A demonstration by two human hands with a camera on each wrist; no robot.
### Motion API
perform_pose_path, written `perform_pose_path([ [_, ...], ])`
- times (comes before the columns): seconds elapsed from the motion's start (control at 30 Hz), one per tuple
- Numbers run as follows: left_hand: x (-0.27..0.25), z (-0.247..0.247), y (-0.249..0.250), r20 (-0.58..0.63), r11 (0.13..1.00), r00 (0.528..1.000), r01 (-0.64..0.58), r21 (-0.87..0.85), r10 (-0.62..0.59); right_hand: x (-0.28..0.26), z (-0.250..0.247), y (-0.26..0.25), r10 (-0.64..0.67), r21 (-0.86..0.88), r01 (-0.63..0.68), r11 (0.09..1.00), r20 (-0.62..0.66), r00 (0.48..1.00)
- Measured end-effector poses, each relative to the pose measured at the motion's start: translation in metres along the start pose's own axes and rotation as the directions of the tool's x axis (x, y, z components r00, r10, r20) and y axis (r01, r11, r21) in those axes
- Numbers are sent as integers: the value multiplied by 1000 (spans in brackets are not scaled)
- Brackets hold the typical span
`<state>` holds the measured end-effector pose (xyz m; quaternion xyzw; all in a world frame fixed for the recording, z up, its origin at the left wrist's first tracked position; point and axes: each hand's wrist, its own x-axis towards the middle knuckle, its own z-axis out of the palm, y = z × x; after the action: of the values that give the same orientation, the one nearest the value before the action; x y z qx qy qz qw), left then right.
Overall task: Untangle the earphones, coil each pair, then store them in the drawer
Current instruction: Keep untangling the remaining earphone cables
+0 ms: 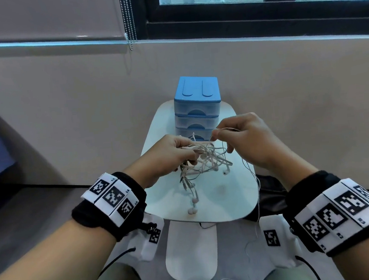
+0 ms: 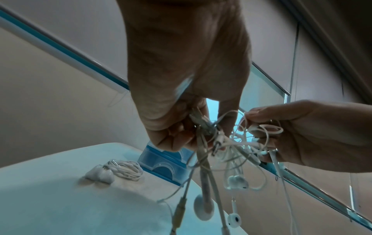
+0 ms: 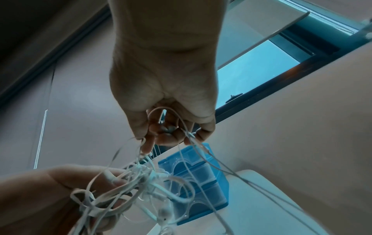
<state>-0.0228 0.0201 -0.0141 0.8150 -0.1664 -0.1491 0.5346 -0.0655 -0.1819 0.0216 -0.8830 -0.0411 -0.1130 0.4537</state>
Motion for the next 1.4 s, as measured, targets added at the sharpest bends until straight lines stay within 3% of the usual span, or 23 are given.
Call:
perform_pose_path([
  [0.17,-1,6,3,18,1000,1000,-11,27,11,5,9,-1,107,127,-102,987,-26,994],
  [0.3,-1,4,6,45,996,996,-83,9,83,10,12,-4,130,122,-131,984,19,991],
  [0.57,-5,-1,11,56,997,996,-76,24,75,17,18,2,201,116,-191,975,-80,976],
  [0.83,-3,-1,8,10,999,999,-38,-33,39,9,13,5,255,-31,-258,966,-76,964],
  [1.0,-1,-3,10,-24,995,995,-94,-16,93,8,11,-3,278,-289,-297,910,-107,955],
  [1.1,0,-5,10,-44,990,989,-142,-8,141,6,11,-10,185,-284,-214,935,-126,975],
  [1.23,-1,-4,9,7,987,987,-159,-5,159,9,8,-11,-32,47,38,998,-139,990],
  [1.4,-3,0,13,90,985,982,-162,-54,167,11,12,-12,-93,137,107,985,-104,990],
])
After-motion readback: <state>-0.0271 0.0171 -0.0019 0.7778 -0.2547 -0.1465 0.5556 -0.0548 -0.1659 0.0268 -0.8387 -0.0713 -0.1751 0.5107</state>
